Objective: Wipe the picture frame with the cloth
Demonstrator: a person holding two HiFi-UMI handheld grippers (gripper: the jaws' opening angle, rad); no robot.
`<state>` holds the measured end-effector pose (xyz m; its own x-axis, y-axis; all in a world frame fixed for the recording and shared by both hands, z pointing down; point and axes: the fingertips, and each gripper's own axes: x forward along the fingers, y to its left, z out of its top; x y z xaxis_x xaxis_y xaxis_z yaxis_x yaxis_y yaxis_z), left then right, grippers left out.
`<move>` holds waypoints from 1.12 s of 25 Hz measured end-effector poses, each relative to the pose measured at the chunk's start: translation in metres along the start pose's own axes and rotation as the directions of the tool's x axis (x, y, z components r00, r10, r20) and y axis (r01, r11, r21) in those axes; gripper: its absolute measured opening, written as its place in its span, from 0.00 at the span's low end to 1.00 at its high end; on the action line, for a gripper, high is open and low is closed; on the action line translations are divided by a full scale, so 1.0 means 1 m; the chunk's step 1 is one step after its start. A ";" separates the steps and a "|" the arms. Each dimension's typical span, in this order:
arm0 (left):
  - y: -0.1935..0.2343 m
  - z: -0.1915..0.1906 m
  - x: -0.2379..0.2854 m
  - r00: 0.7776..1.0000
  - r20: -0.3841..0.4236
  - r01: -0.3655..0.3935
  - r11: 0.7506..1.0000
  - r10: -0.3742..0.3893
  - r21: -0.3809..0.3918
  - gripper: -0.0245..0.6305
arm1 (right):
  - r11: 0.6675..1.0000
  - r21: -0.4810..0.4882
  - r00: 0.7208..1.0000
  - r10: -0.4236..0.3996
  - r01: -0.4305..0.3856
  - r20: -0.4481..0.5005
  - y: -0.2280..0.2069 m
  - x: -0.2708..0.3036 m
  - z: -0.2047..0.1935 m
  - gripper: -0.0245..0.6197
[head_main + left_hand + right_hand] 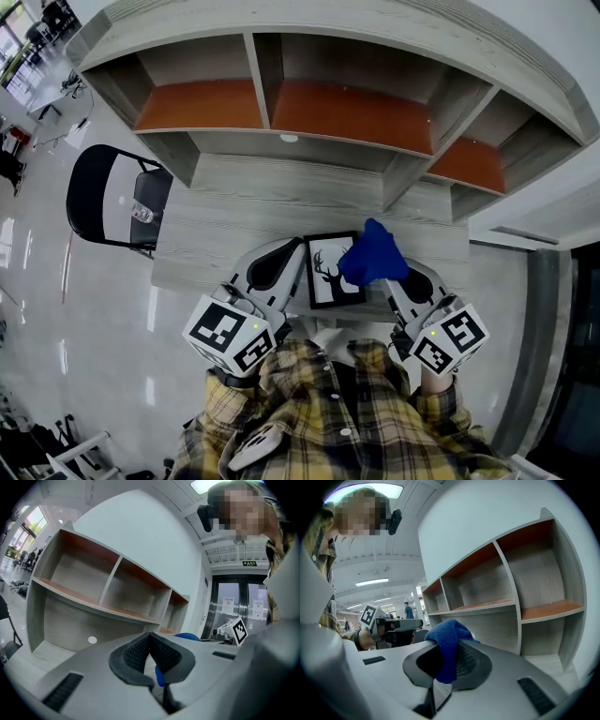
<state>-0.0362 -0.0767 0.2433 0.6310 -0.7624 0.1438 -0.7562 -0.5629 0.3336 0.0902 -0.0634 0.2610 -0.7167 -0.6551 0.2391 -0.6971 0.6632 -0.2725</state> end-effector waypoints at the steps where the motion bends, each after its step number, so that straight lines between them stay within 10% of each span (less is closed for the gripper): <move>1: 0.006 0.003 0.003 1.000 -0.006 0.012 1.000 -0.012 0.002 0.04 | 1.000 0.003 1.000 -0.006 0.006 0.000 0.002 0.006 0.002 0.10; 15: 0.057 -0.019 0.038 0.973 -0.159 0.163 0.985 -0.170 -0.054 0.04 | 0.989 0.086 0.993 -0.117 0.118 -0.009 -0.005 0.071 -0.003 0.10; 28: 0.087 -0.143 0.070 0.906 -0.410 0.008 0.972 -0.108 -0.237 0.04 | 0.989 0.132 0.987 -0.043 0.064 -0.156 -0.038 0.093 -0.053 0.10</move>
<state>-0.0331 -0.1336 0.4153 0.7238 -0.4988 0.4767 -0.6885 -0.4774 0.5459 0.0496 -0.1304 0.3431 -0.6801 -0.6187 0.3932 -0.7330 0.5662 -0.3770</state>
